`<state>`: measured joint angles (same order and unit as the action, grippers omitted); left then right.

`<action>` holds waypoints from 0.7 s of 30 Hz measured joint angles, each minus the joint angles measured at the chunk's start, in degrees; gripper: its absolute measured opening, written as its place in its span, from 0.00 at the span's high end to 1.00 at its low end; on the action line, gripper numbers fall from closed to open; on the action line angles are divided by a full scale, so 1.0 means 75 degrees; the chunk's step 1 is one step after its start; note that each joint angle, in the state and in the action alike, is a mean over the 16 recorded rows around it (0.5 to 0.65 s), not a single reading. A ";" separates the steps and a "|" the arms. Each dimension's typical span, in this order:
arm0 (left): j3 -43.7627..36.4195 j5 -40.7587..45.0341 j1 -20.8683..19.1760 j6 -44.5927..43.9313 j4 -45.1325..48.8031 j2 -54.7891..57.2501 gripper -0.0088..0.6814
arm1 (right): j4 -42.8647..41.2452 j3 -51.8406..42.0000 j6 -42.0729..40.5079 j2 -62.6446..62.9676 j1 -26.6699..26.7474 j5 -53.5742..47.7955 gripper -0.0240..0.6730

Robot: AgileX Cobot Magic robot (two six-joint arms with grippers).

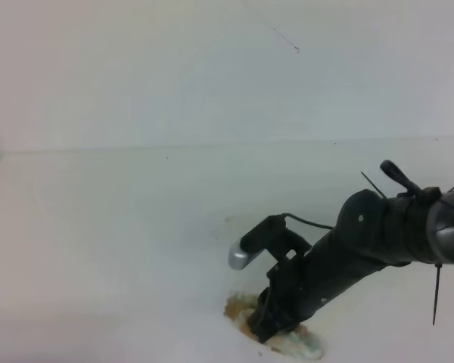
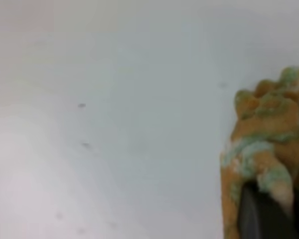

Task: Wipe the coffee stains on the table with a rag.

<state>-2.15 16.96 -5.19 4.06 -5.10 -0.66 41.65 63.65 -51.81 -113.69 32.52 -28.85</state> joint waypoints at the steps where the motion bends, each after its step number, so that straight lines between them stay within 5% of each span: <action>1: 0.0000 0.0000 0.0000 0.0000 0.0000 0.0000 0.99 | 0.0056 -0.0001 -0.0037 -0.0001 0.0044 -0.0010 0.92; 8: 0.0000 0.0000 0.0000 0.0000 0.0000 -0.0013 0.99 | 0.0164 -0.0007 -0.0107 0.0080 -0.0274 0.0144 0.92; 21: 0.0018 0.0007 0.0000 0.0000 0.0000 0.0013 0.99 | 0.0120 -0.0079 -0.0250 0.1860 -0.2189 0.0472 0.92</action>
<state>-2.02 17.01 -5.18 4.06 -5.09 -0.57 42.55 63.06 -53.69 -99.74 16.10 -25.30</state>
